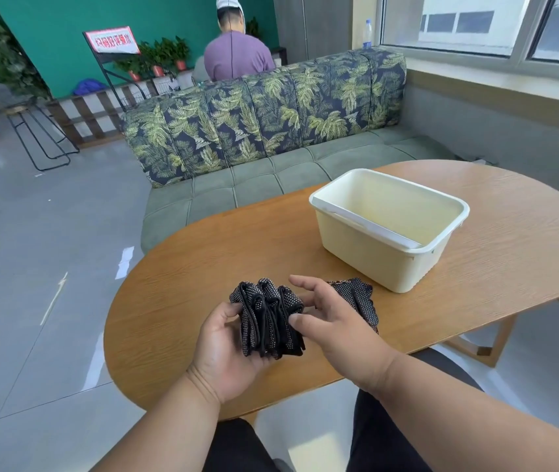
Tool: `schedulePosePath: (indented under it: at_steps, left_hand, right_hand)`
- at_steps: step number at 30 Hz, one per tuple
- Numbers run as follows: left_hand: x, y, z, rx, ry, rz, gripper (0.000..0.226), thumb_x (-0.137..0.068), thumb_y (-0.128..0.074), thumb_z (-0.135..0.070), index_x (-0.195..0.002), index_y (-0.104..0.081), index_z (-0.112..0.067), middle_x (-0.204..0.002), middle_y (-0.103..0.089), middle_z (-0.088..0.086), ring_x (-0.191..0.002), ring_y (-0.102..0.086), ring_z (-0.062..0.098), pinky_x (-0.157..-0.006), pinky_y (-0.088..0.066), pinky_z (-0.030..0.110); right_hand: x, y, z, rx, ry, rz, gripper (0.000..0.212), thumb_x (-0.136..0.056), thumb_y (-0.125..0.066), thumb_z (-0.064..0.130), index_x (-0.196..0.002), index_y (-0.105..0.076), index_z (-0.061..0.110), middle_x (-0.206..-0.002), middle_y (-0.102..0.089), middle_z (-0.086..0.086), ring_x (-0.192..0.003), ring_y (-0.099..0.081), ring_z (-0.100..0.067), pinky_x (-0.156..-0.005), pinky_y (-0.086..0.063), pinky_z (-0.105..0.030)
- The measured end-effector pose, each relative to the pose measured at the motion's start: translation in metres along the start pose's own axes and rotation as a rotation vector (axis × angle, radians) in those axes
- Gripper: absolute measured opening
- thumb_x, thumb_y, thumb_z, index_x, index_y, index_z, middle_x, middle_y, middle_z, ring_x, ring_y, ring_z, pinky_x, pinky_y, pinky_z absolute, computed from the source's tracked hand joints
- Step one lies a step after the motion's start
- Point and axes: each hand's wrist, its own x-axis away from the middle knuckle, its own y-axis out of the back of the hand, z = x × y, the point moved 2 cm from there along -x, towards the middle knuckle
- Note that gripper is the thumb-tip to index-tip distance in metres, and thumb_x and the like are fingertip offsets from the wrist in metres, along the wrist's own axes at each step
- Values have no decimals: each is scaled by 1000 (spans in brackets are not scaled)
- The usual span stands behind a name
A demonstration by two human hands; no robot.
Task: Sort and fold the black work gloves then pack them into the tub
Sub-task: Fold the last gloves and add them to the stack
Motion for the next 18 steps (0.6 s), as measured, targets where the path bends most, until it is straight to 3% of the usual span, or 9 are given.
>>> schedulePosePath:
  at_steps: [2,5,9,13,16,18]
  left_hand:
    - [2,9,-1,-3,-14,-35,58,-94,-49,-39,-132,-69,0,-137,-64,27,-124,-63,42,-110,-42,54]
    - [2,27,-6,-40,-55,-117,57,-88,-56,-37,-135,-66,-6,-135,-67,21,-120,-62,37,-103,-44,51]
    - [4,50,-14,-216,-143,-276,44,-89,-58,-32,-127,-70,-12,-121,-74,16,-103,-69,33,-93,-51,46]
    - [8,66,-20,-307,-177,-360,36,-100,-54,-24,-125,-70,-5,-121,-75,20,-117,-68,40,-111,-47,58]
    - [10,73,-21,-248,-167,-375,39,-99,-55,-22,-131,-67,-5,-124,-74,20,-123,-65,41,-105,-52,54]
    - [11,76,-22,-190,-162,-376,42,-97,-57,-22,-135,-66,-6,-127,-73,18,-124,-65,40,-102,-52,50]
  right_hand:
    - [-1,2,-1,62,1,-26,53,-80,-70,35,-132,-57,43,-120,-67,-3,-99,-69,-18,-98,-53,-45]
    - [-2,15,-2,144,-38,-140,41,-84,-66,34,-124,-61,43,-95,-70,9,-78,-63,-15,-78,-55,-47]
    - [-3,39,1,239,-71,-343,24,-95,-60,20,-112,-64,36,-68,-59,6,-58,-56,-11,-55,-49,-28]
    - [-7,66,1,313,-104,-543,18,-91,-60,24,-105,-66,34,-66,-62,7,-57,-58,-9,-56,-49,-28]
    - [-8,78,5,256,-119,-603,15,-90,-62,30,-103,-68,29,-71,-65,9,-60,-58,-10,-60,-44,-29]
    - [-9,83,10,104,-131,-606,23,-93,-62,39,-103,-69,21,-75,-65,-2,-58,-55,-15,-58,-42,-31]
